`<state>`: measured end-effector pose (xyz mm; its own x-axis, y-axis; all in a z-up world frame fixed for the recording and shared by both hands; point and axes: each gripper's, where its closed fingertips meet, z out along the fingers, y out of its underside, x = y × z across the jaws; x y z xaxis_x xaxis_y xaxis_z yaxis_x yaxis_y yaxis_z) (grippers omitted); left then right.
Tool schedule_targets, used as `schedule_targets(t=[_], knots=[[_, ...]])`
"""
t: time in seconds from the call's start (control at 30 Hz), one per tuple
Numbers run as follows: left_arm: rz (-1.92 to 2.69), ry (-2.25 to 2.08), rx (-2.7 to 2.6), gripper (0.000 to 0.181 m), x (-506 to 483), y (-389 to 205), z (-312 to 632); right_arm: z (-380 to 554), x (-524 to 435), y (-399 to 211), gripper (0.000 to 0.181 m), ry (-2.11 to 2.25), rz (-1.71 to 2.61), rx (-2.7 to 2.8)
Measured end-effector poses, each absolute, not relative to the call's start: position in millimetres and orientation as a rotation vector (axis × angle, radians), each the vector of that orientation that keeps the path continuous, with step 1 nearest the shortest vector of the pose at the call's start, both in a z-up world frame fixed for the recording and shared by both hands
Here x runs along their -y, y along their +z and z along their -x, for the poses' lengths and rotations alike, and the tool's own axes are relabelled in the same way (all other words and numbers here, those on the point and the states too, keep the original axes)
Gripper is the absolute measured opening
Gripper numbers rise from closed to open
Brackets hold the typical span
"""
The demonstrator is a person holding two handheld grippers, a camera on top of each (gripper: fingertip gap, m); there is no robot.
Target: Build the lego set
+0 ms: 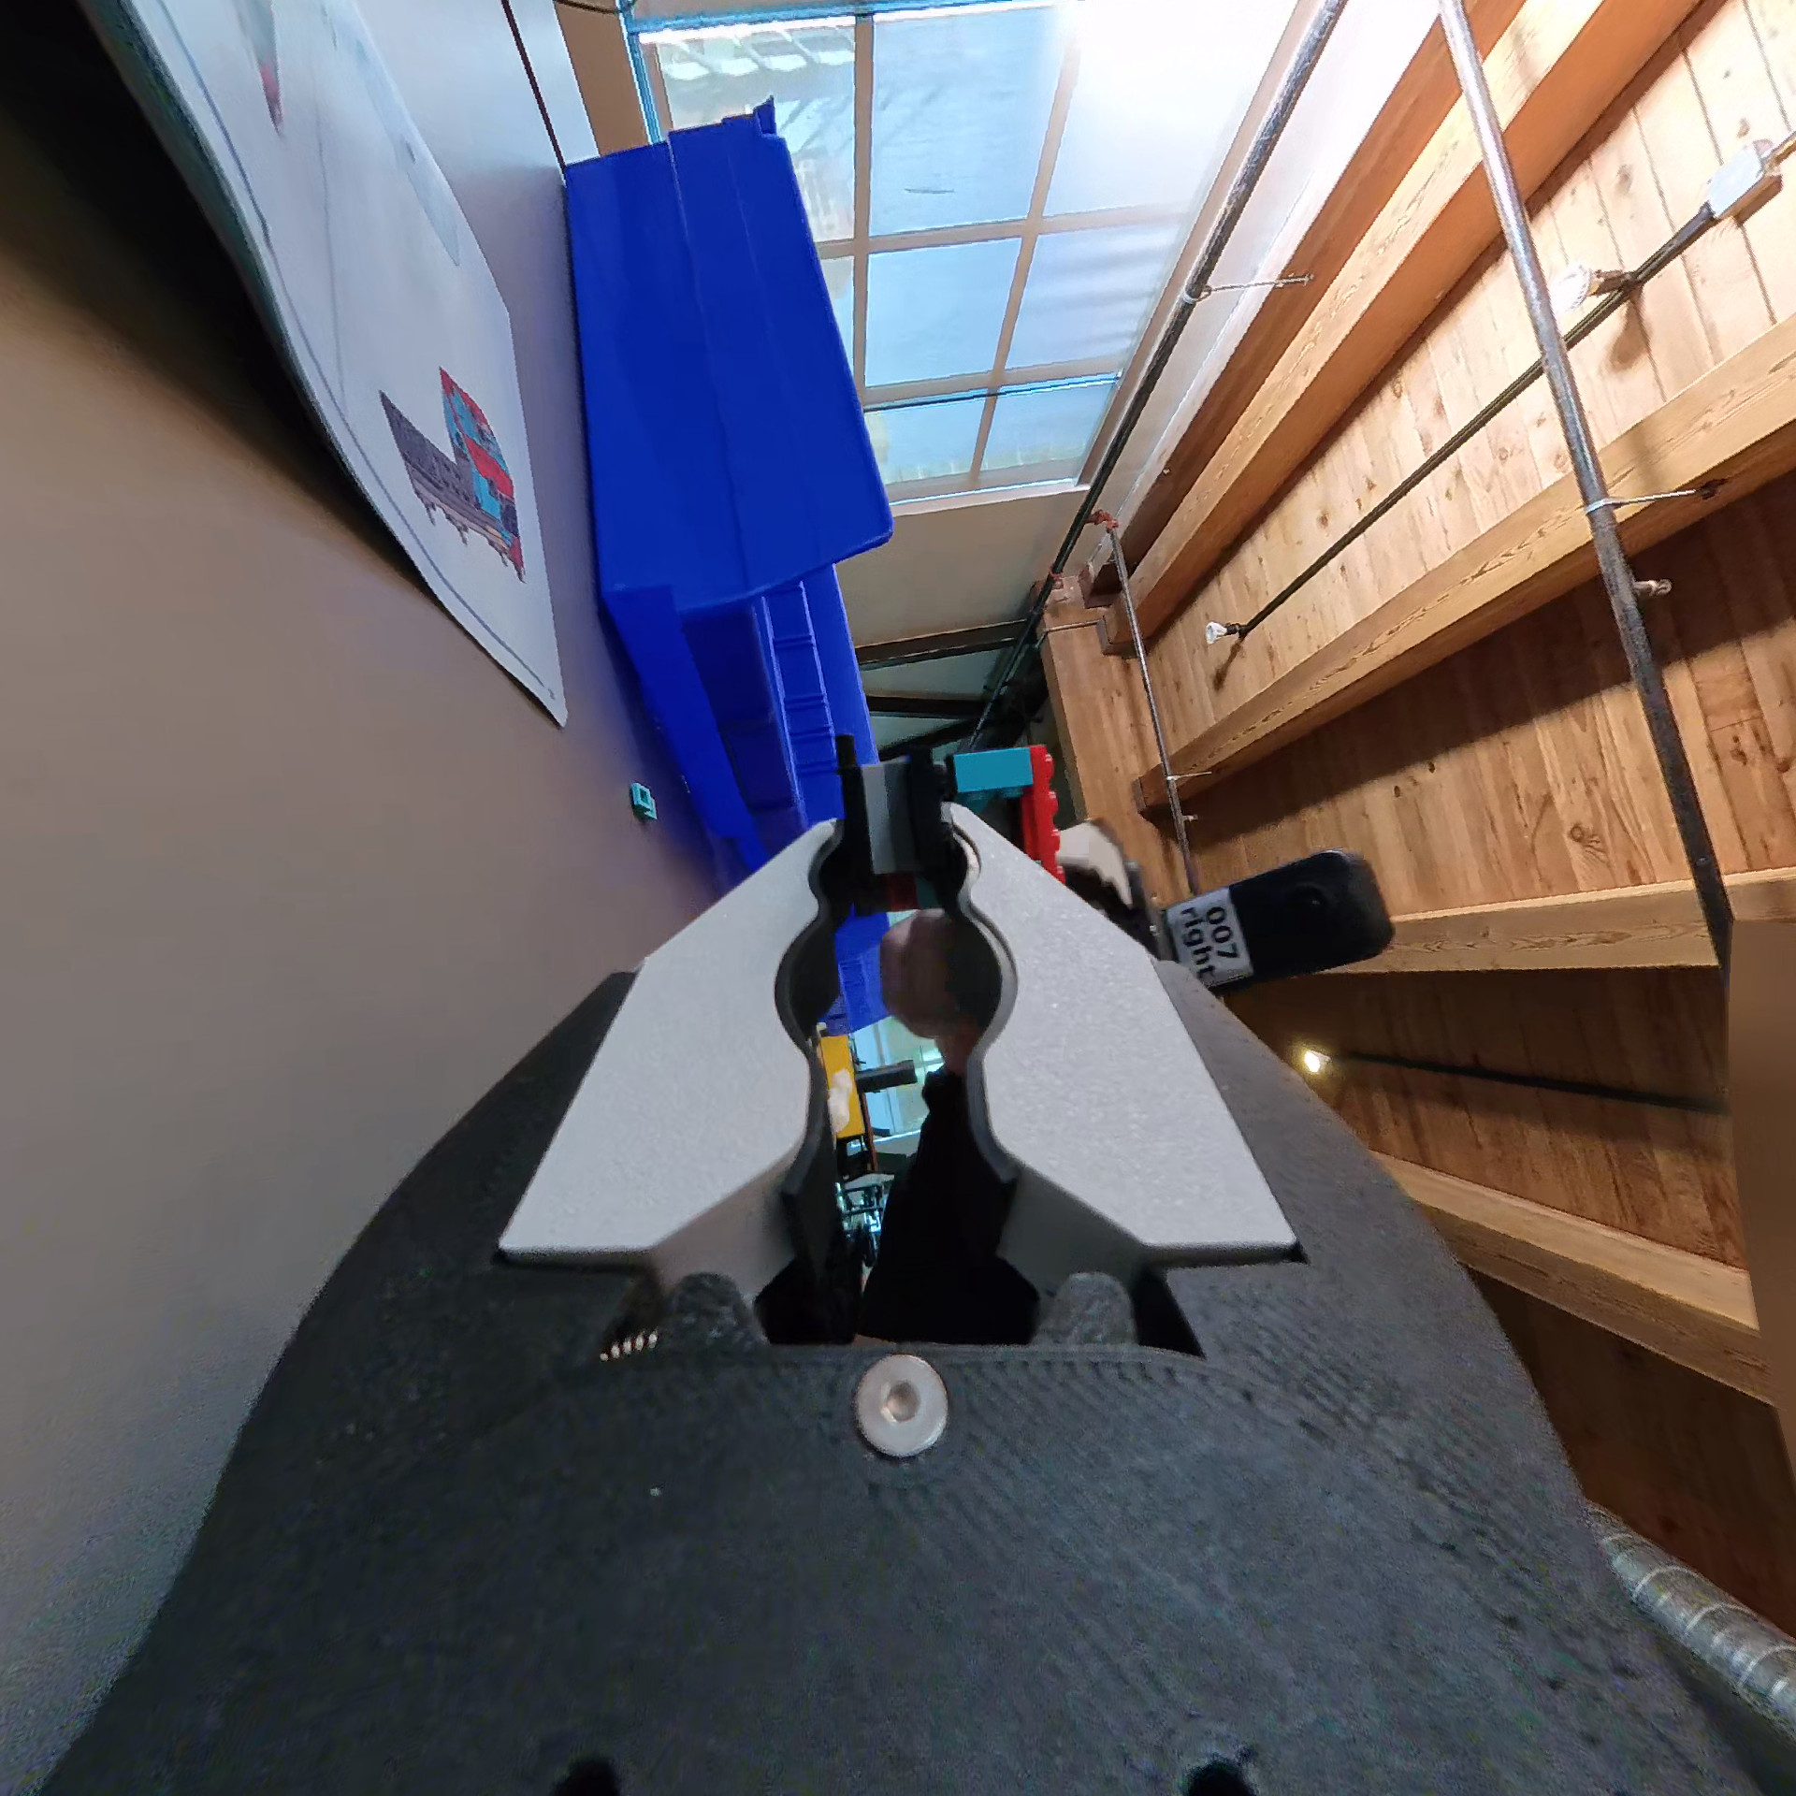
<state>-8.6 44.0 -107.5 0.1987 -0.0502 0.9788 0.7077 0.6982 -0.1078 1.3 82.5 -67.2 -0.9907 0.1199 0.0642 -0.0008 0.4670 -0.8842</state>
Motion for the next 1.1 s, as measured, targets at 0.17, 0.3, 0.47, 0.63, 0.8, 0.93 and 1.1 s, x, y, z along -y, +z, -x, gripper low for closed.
schedule_targets(t=[0.17, 0.3, 0.47, 0.63, 0.8, 0.93, 1.1], knots=[[0.634, -0.586, 1.271, 0.016, -45, -107, 8, 3, -71, -55, 0.009, 1.542, 0.069, 2.565], [0.631, -0.588, 1.268, 0.016, -45, -107, 8, 5, -66, -63, 0.009, 1.504, 0.054, 2.600], [0.624, -0.596, 1.263, 0.016, -44, -106, 8, 8, -65, -66, 0.009, 1.515, 0.073, 2.612], [0.621, -0.606, 1.258, 0.016, -45, -105, 7, 8, -65, -68, 0.009, 1.504, 0.065, 2.629], [0.619, -0.609, 1.258, 0.016, -46, -105, 7, 9, -65, -69, 0.009, 1.502, 0.062, 2.633], [0.618, -0.612, 1.257, 0.016, -46, -105, 7, 8, -65, -69, 0.011, 1.504, 0.064, 2.634], [0.615, -0.616, 1.255, 0.016, -46, -105, 7, 8, -65, -68, 0.014, 1.513, 0.068, 2.628]])
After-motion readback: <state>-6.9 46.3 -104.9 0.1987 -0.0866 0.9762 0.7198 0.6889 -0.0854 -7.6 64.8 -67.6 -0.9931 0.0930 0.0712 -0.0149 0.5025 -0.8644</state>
